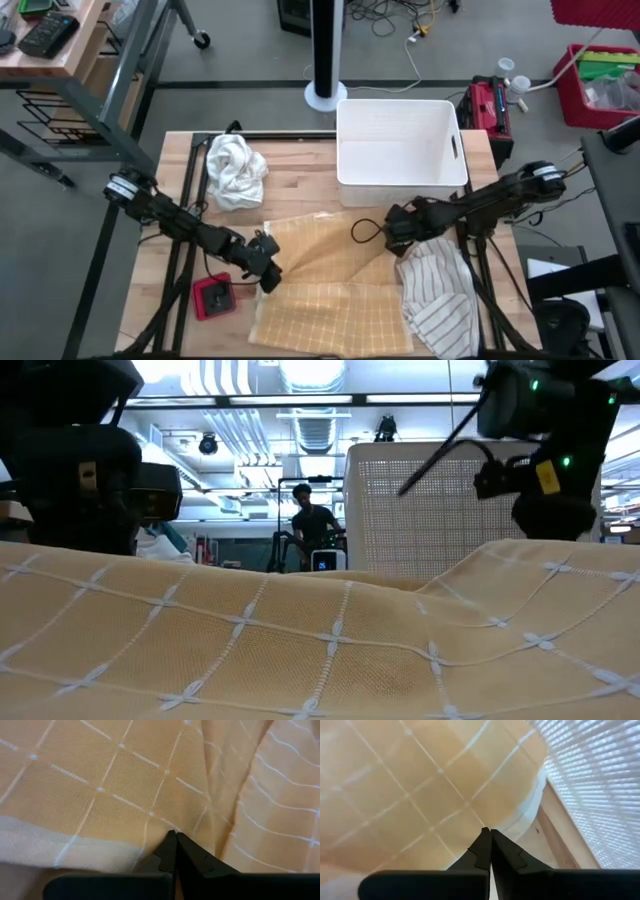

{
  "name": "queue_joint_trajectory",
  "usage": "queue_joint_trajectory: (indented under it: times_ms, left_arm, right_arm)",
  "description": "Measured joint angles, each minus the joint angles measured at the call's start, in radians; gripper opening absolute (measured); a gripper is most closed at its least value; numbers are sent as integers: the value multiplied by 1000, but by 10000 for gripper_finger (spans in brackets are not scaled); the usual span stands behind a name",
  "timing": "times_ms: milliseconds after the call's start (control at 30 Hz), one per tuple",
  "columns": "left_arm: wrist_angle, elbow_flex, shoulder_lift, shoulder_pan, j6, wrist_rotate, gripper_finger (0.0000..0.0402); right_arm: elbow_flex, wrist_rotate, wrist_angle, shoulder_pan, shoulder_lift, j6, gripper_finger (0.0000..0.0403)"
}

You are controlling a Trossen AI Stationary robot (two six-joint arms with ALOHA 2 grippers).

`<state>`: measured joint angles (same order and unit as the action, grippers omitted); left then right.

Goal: Fold towel
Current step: Fold the yellow kitchen towel

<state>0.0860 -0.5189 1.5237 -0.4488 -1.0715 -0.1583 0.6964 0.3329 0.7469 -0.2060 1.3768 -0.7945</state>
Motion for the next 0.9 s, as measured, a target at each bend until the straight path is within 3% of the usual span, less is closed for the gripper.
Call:
queue_joint_trajectory:
  times_ms: [233,367,533,733,900]
  left_arm:
    - [-286,-31,-49,0,-24,-172,0]
    - [-310,-27,-49,5,-26,-249,0]
    - [-404,-26,-45,8,-104,-346,0]
    - [-466,-32,-49,6,-179,-342,0]
    - [-471,-63,-48,6,-179,-269,0]
  right_arm:
    - [1,6,-42,-47,-143,34,0]
    - [1,-84,-136,-113,-158,148,0]
    - [1,-196,-201,-178,-124,166,0]
    - [1,-231,-233,-230,-45,122,0]
    - [1,-232,-278,-233,60,105,0]
